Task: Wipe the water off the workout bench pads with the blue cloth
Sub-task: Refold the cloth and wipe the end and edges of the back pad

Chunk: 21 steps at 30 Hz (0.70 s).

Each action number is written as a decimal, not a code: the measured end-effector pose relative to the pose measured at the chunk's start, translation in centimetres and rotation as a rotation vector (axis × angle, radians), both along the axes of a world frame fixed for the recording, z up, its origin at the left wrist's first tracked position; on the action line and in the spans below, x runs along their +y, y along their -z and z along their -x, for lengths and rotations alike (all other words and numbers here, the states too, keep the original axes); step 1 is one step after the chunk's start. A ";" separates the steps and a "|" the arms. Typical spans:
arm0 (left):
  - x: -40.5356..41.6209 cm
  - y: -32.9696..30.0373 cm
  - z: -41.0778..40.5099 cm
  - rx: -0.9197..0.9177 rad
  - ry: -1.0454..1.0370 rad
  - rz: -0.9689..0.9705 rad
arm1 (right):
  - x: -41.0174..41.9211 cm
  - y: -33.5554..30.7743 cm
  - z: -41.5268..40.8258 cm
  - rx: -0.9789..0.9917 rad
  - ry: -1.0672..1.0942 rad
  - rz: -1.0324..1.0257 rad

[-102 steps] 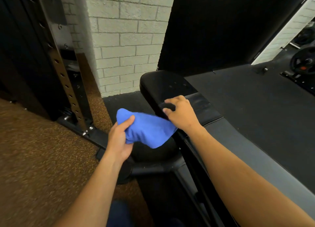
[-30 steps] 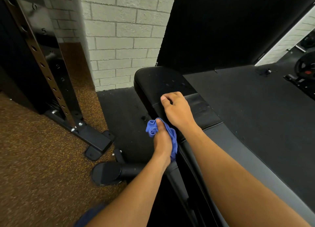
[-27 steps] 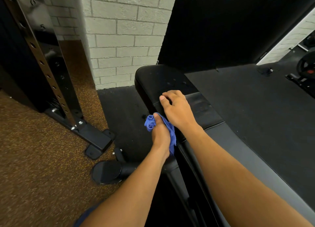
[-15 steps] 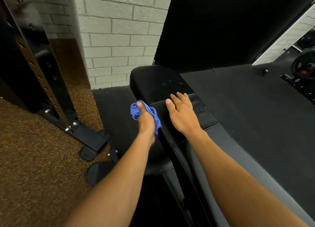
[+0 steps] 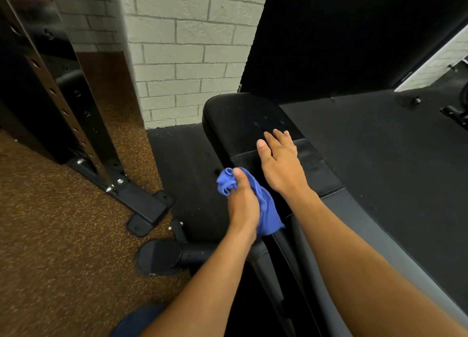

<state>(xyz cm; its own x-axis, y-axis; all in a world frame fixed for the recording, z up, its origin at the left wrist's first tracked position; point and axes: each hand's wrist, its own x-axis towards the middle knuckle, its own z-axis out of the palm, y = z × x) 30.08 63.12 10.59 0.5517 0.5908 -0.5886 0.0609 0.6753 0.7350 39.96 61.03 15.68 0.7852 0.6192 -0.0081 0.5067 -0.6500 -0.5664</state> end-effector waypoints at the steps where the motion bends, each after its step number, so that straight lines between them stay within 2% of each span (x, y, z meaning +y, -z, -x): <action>1: 0.8 0.1 -0.4 0.004 -0.017 -0.001 | 0.1 -0.2 -0.2 -0.008 0.003 -0.004; 9: 6.2 -2.2 -3.0 0.065 -0.071 -0.065 | 0.8 -1.3 -0.4 -0.020 -0.001 -0.041; 17: 13.4 -4.4 -4.0 0.048 0.055 0.093 | 0.9 -3.0 0.7 0.025 -0.025 -0.122; 21: 13.8 -3.7 -3.1 -0.092 0.035 0.187 | 3.4 -3.6 1.4 0.143 -0.041 -0.199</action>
